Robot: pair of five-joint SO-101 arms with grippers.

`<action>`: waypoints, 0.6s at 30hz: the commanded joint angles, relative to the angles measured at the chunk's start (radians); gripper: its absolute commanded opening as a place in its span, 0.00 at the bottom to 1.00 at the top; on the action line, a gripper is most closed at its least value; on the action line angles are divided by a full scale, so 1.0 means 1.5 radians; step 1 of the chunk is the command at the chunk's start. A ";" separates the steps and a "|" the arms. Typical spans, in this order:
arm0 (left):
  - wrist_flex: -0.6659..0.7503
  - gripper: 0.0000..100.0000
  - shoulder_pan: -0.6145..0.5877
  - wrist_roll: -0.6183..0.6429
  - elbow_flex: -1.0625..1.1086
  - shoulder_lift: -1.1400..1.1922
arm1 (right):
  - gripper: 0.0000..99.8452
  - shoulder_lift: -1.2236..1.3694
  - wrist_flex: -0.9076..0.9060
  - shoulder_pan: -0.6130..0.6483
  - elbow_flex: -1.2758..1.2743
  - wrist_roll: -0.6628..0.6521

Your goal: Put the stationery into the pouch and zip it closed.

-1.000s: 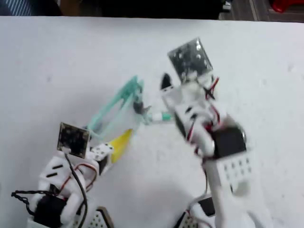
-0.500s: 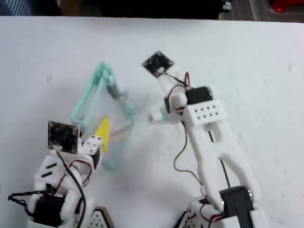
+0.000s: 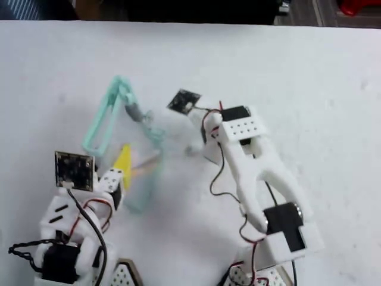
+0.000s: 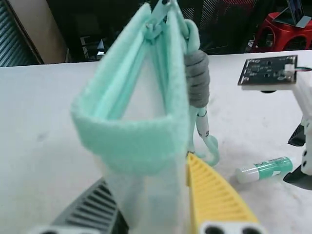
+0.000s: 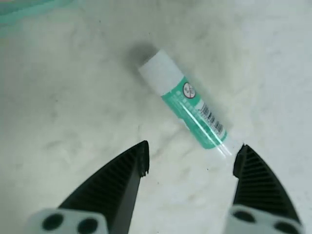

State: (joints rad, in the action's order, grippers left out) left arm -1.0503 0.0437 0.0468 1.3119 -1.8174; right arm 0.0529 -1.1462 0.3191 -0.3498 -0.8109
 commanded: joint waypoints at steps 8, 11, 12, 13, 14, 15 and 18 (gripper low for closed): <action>0.025 0.15 -0.009 -0.004 -0.012 -0.008 | 0.26 0.067 0.122 0.057 0.029 -0.050; 0.025 0.15 -0.009 -0.004 -0.011 -0.008 | 0.18 0.109 0.159 0.059 0.029 -0.087; 0.025 0.15 -0.009 -0.004 -0.011 -0.008 | 0.14 0.124 0.160 0.059 0.029 -0.110; 0.025 0.15 -0.009 -0.004 -0.011 -0.008 | 0.10 0.140 0.160 0.059 0.029 -0.130; 0.025 0.15 -0.009 -0.004 -0.011 -0.008 | 0.06 0.153 0.160 0.057 0.030 -0.146; 0.025 0.15 -0.009 -0.004 -0.011 -0.008 | 0.03 0.162 0.159 0.056 0.030 -0.155; 0.025 0.15 -0.009 -0.004 -0.011 -0.008 | 0.02 0.165 0.139 0.041 0.048 -0.158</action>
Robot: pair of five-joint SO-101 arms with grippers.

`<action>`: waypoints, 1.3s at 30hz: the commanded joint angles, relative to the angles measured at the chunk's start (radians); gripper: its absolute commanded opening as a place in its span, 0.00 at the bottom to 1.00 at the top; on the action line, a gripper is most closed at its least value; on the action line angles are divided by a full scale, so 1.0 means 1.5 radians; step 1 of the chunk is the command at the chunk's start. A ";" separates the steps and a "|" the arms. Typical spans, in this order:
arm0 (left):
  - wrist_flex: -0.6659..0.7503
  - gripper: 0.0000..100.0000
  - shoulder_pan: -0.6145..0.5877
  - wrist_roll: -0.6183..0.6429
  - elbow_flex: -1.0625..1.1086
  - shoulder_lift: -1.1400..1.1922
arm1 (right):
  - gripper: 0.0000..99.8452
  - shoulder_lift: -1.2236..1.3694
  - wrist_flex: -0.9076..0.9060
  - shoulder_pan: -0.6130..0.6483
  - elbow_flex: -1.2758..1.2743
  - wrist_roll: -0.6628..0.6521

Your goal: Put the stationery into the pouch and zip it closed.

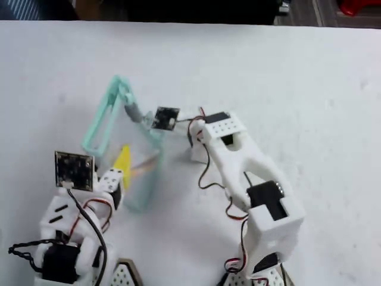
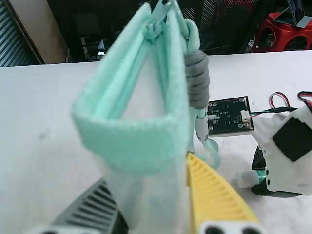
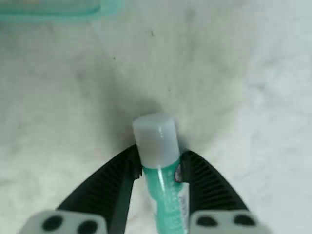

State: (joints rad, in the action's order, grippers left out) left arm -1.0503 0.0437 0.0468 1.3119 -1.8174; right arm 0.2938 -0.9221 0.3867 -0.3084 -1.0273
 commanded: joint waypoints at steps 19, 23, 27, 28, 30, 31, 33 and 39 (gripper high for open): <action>0.018 0.17 0.096 -0.032 0.003 -0.008 | 0.02 -0.369 -0.104 -0.129 0.093 0.190; -0.023 0.28 0.159 -0.070 0.001 -0.008 | 0.02 -0.514 -0.104 -0.116 0.094 0.308; -0.032 0.29 0.177 -0.070 -0.002 -0.008 | 0.02 -0.660 -0.101 -0.086 0.095 0.449; -0.032 0.29 0.177 -0.072 -0.002 -0.008 | 0.02 -0.696 -0.099 -0.069 0.096 0.479; -0.034 0.29 0.182 -0.073 -0.002 -0.008 | 0.02 -0.766 -0.077 -0.025 0.096 0.520; -0.040 0.29 0.182 -0.074 -0.002 -0.008 | 0.02 -0.796 -0.063 0.007 0.096 0.530; -0.045 0.29 0.183 -0.074 -0.003 -0.008 | 0.02 -0.850 -0.027 0.077 0.093 0.527; -0.047 0.29 0.184 -0.074 -0.003 -0.008 | 0.02 -0.869 0.043 0.247 0.093 0.486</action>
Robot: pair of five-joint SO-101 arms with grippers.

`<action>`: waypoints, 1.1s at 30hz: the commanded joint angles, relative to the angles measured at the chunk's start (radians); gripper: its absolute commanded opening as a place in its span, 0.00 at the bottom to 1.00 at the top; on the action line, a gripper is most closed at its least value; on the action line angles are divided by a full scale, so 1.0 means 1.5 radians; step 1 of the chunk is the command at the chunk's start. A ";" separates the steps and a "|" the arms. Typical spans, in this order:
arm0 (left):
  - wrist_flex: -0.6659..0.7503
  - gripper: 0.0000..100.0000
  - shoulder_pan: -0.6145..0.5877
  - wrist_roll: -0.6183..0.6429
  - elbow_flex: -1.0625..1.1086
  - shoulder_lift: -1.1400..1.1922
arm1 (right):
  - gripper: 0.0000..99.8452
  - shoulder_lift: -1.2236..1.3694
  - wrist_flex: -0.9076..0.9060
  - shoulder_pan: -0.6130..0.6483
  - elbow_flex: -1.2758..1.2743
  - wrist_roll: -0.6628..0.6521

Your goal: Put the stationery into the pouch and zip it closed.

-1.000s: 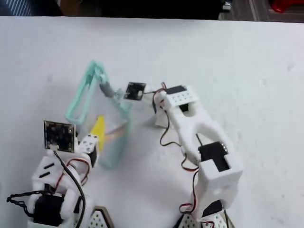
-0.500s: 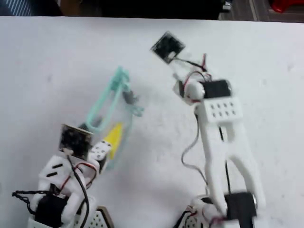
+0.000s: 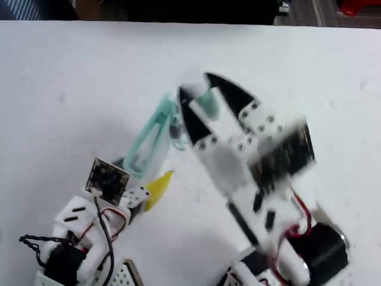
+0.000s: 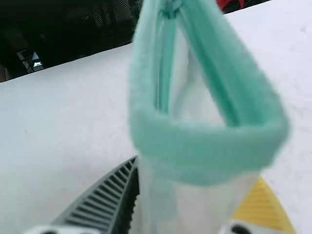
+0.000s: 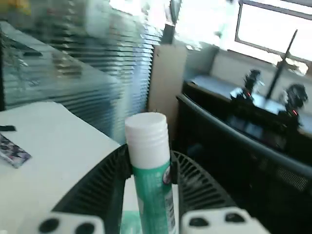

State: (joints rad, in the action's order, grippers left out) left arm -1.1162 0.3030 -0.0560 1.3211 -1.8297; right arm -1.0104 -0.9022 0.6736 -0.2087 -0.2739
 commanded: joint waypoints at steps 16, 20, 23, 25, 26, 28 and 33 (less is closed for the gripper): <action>0.003 0.29 0.006 -0.002 -0.009 0.001 | 0.02 0.058 0.055 0.135 -0.033 -0.014; 0.004 0.29 0.005 -0.002 -0.009 0.001 | 0.02 0.056 0.083 0.137 -0.096 -0.014; 0.010 0.29 0.005 -0.001 -0.008 0.001 | 0.02 0.060 0.116 0.149 -0.124 -0.013; 0.011 0.29 0.005 -0.001 -0.008 0.001 | 0.02 0.061 0.135 0.153 -0.150 -0.013; 0.011 0.29 0.004 -0.001 -0.008 0.001 | 0.02 0.060 0.149 0.154 -0.168 -0.013; 0.011 0.29 0.004 -0.001 -0.008 0.001 | 0.02 0.056 0.164 0.154 -0.194 -0.011; 0.012 0.29 0.004 -0.001 -0.008 0.001 | 0.02 0.054 0.161 0.146 -0.211 0.066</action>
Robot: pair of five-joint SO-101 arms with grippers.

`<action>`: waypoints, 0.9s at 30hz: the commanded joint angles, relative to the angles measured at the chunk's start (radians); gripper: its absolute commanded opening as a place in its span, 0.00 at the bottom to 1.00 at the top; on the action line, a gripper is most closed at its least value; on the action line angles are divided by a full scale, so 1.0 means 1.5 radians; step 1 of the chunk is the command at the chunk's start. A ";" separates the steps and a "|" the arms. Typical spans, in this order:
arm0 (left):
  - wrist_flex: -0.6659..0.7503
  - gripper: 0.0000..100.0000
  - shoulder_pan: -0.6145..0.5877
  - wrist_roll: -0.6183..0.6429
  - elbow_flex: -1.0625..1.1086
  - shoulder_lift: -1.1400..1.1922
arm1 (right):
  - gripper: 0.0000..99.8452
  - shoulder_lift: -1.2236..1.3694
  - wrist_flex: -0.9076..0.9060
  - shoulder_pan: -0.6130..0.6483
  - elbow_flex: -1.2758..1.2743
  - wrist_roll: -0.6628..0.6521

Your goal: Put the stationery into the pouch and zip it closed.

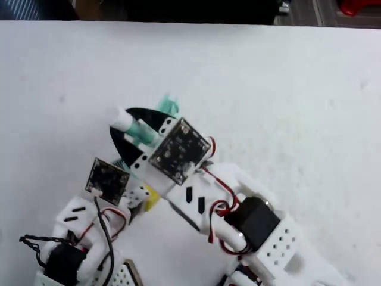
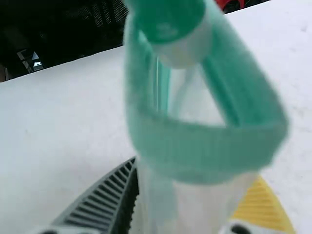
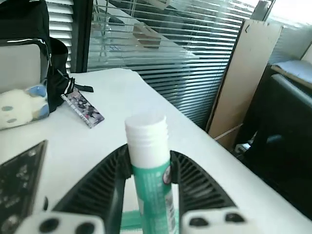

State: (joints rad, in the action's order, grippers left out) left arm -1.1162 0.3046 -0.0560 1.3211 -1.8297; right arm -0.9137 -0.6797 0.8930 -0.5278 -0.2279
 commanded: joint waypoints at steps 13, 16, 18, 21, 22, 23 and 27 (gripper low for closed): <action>0.036 0.29 -0.059 0.032 -0.006 0.001 | 0.02 -0.011 0.016 -0.037 -0.024 0.160; 0.036 0.29 -0.059 0.032 -0.006 0.001 | 0.04 -0.007 0.003 -0.046 -0.036 0.136; 0.036 0.29 -0.059 0.032 -0.007 0.001 | 0.11 -0.007 -0.023 -0.047 -0.038 0.128; 0.036 0.29 -0.059 0.032 -0.007 0.001 | 0.27 -0.020 -0.068 -0.050 -0.002 0.125; 0.036 0.29 -0.059 0.032 -0.007 0.001 | 0.29 -0.025 -0.088 -0.050 0.020 0.125; 0.036 0.29 -0.059 0.032 -0.007 0.001 | 0.29 -0.033 -0.103 -0.050 0.044 0.125; 0.036 0.29 -0.059 0.032 -0.007 0.001 | 0.26 -0.044 -0.162 -0.050 0.165 0.125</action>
State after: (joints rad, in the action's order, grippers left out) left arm -1.0963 0.2232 -0.0192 1.3226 -1.8297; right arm -0.9536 -0.8715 0.8255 -0.4281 -0.0269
